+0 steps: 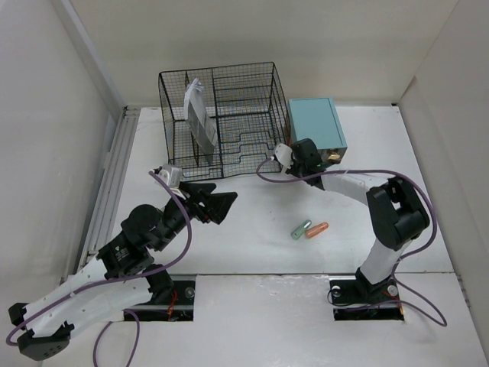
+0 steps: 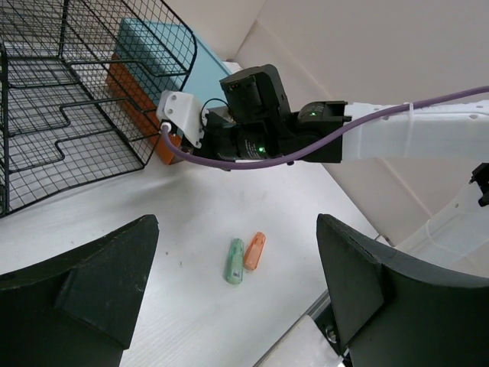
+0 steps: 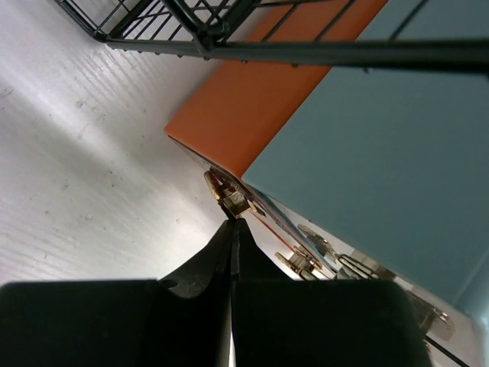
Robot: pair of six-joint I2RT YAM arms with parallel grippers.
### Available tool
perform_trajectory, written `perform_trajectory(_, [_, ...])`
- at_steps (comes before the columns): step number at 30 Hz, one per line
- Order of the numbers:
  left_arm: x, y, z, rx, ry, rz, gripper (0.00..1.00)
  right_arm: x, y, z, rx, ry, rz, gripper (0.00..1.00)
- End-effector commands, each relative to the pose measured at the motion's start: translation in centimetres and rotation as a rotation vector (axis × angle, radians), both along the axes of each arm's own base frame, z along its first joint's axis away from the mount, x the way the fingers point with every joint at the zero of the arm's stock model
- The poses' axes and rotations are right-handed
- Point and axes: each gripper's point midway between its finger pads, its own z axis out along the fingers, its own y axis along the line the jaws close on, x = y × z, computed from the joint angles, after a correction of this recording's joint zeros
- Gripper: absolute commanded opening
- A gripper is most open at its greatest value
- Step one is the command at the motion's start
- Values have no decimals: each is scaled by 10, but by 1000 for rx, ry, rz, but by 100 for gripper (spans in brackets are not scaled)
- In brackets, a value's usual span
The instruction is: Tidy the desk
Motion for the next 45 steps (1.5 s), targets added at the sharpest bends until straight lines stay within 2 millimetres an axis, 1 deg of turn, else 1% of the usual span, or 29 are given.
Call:
perform_trajectory(1, [-1,2,8,-32,-12,7,82,4,-3,-3,-28,-15,-45,0])
perform_trajectory(3, [-2,4,10,-46,-11,7,82,-9,3,-4,-4,48,10,0])
perform_trajectory(5, [-3,5,13,-54,-16,7,82,-24,24,14,96,85,125,0])
perform_trajectory(7, [-3,5,13,-54,-16,7,82,-42,25,25,168,113,142,0])
perform_trajectory(8, [-4,3,10,-60,-9,-6,82,-46,22,44,215,84,137,0])
perform_trajectory(9, [-5,0,6,-57,-8,-17,82,-53,18,50,268,110,132,0])
perform_trajectory(10, [-6,-3,4,-69,-3,-34,81,-57,15,57,312,116,121,7])
perform_trajectory(12, [-10,-22,-8,-87,19,-105,73,-67,15,75,439,134,117,23])
perform_trajectory(13, [-12,-31,-14,-89,26,-140,66,-70,2,75,473,157,79,32])
perform_trajectory(14, [-13,-39,-19,-90,35,-169,57,-70,0,79,506,158,76,33])
perform_trajectory(16, [-12,-58,-37,-64,71,-222,55,-72,-5,80,516,178,63,34])
perform_trajectory(18, [-7,-70,-47,-52,81,-237,45,-72,-11,75,548,206,16,35])
perform_trajectory(19, [-9,-76,-55,-31,82,-260,38,-72,-13,73,586,226,-13,33])
perform_trajectory(20, [-8,-80,-60,-20,92,-269,30,-73,-25,68,620,255,-69,17])
perform_trajectory(21, [-5,-84,-71,13,105,-267,25,-73,-27,66,667,278,-104,10])
perform_trajectory(22, [-1,-93,-90,63,149,-275,14,-75,-30,63,693,305,-112,1])
perform_trajectory(23, [1,-98,-102,101,155,-287,9,-68,-45,64,723,297,-187,0])
perform_trajectory(24, [2,-103,-113,131,168,-297,5,-66,-48,69,781,298,-194,0])
perform_trajectory(25, [8,-111,-134,181,202,-297,1,-63,-48,79,839,296,-189,0])
perform_trajectory(26, [3,-118,-142,202,223,-331,0,-63,-45,80,899,338,-186,0])
perform_trajectory(27, [6,-121,-153,230,233,-332,0,-60,-54,84,948,345,-216,3])
perform_trajectory(28, [7,-126,-158,246,236,-343,0,-59,-55,87,1015,372,-243,4])
perform_trajectory(29, [9,-133,-172,276,255,-357,1,-56,-57,85,1078,403,-268,8])
perform_trajectory(30, [9,-136,-179,286,267,-368,8,-52,-59,95,1183,413,-246,16])
perform_trajectory(32, [7,-143,-194,310,277,-390,32,-55,-62,88,1289,480,-285,22])
perform_trajectory(35, [5,-149,-202,321,275,-409,61,-49,-80,70,1383,532,-356,31])
perform_trajectory(36, [5,-153,-207,333,274,-423,65,-48,-83,54,1403,574,-392,33])
perform_trajectory(41, [7,-167,-210,345,260,-451,70,-36,-89,24,1458,654,-452,43])
perform_trajectory(45, [10,-178,-213,358,256,-462,70,-19,-90,20,1519,632,-472,55])
